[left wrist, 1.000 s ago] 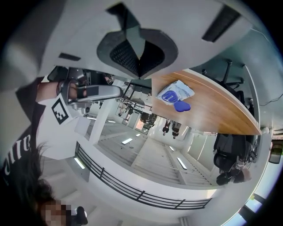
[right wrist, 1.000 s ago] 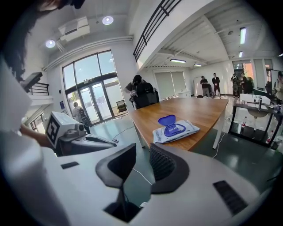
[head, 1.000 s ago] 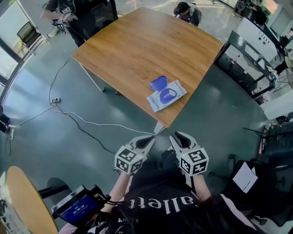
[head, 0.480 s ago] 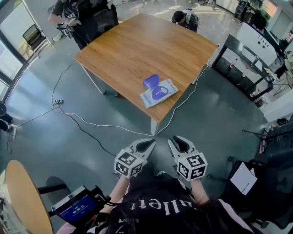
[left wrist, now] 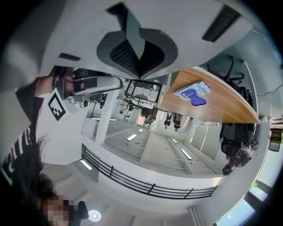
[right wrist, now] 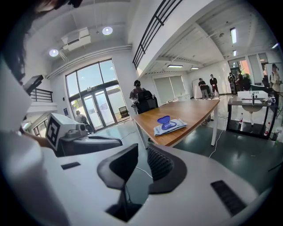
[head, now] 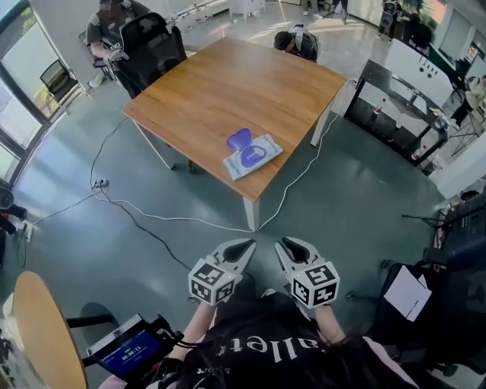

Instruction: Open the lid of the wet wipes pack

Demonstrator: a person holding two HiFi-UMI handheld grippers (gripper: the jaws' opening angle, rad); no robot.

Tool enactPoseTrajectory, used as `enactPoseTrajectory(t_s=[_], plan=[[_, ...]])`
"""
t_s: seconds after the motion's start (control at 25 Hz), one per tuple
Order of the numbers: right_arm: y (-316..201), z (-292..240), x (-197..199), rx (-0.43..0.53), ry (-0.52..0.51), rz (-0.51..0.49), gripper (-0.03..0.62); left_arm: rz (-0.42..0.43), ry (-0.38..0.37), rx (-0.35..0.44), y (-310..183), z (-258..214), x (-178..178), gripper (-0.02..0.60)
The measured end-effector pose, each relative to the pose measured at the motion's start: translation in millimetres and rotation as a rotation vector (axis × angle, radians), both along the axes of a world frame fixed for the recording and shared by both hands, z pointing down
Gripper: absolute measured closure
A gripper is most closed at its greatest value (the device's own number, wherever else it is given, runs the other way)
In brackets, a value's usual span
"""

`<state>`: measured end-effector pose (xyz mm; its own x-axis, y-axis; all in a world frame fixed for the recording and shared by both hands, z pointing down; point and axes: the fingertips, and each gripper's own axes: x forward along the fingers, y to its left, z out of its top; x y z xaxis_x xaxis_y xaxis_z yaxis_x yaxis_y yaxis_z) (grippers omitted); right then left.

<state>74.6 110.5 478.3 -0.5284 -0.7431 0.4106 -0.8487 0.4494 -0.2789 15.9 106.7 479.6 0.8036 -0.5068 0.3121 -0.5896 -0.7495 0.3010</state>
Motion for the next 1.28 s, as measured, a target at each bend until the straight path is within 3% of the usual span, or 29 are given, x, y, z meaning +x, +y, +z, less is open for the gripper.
enactPoseTrajectory(t_s=[0.24,1.28], plan=[[20,2,-3,-0.001,-0.013,-0.029,0.563,-0.028,-0.008,-0.003,19,1,-3,0.580],[45,14,-20,-0.013,0.040,-0.081,0.572,-0.057,-0.028,-0.012,47,10,-19,0.580]])
